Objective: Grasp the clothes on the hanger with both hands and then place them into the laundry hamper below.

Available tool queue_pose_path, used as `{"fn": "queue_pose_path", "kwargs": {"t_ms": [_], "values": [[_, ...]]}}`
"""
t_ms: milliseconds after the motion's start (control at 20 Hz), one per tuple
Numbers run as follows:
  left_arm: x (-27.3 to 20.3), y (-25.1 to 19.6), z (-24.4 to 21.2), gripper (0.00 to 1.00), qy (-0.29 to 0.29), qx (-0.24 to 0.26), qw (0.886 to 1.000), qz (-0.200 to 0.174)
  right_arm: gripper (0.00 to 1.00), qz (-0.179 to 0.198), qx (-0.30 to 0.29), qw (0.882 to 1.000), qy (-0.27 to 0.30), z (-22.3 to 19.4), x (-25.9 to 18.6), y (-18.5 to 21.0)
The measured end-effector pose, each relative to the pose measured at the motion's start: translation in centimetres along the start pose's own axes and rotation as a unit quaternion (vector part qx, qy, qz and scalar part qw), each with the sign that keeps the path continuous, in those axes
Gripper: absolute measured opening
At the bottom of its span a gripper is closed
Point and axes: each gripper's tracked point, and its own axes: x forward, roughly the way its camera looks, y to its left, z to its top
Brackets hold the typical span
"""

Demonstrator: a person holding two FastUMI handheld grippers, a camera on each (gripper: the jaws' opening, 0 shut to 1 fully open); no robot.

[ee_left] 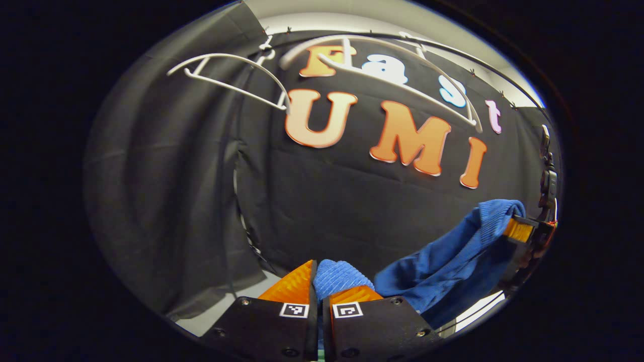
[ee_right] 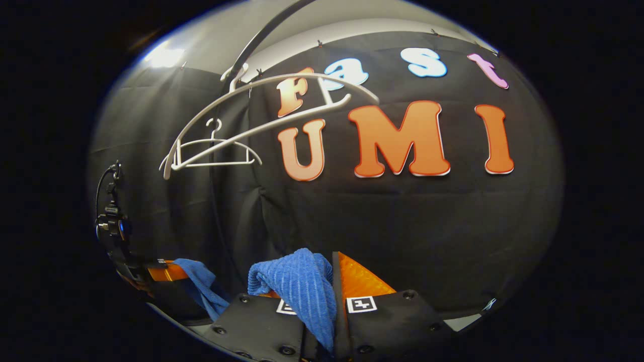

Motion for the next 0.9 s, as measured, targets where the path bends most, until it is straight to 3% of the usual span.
{"fn": "queue_pose_path", "kwargs": {"t_ms": [200,550,650,700,750,900], "values": [[2.2,-4.0,-5.2,0.04,0.066,-0.047,0.996,-0.047,0.23,0.02,0.0,0.997,0.077,-6.9,1.5,2.4],[3.3,-4.6,-14.5,0.11,0.187,-0.055,0.981,-0.006,0.26,0.026,0.02,0.974,0.226,-19.5,1.3,4.0],[2.6,-4.5,-16.9,0.19,0.212,-0.053,0.976,-0.008,0.26,0.024,0.031,0.965,0.259,-22.2,1.0,4.1],[2.3,-4.6,-17.9,0.33,0.223,-0.055,0.973,-0.009,0.26,0.023,0.037,0.961,0.275,-23.2,1.0,4.2],[2.0,-4.6,-18.6,0.22,0.233,-0.06,0.971,-0.009,0.28,0.018,0.038,0.956,0.29,-24.4,1.0,4.1],[1.3,-4.2,-20.3,0.61,0.251,-0.08,0.965,0.0,0.43,0.003,0.05,0.945,0.324,-26.2,0.0,3.7]]}}
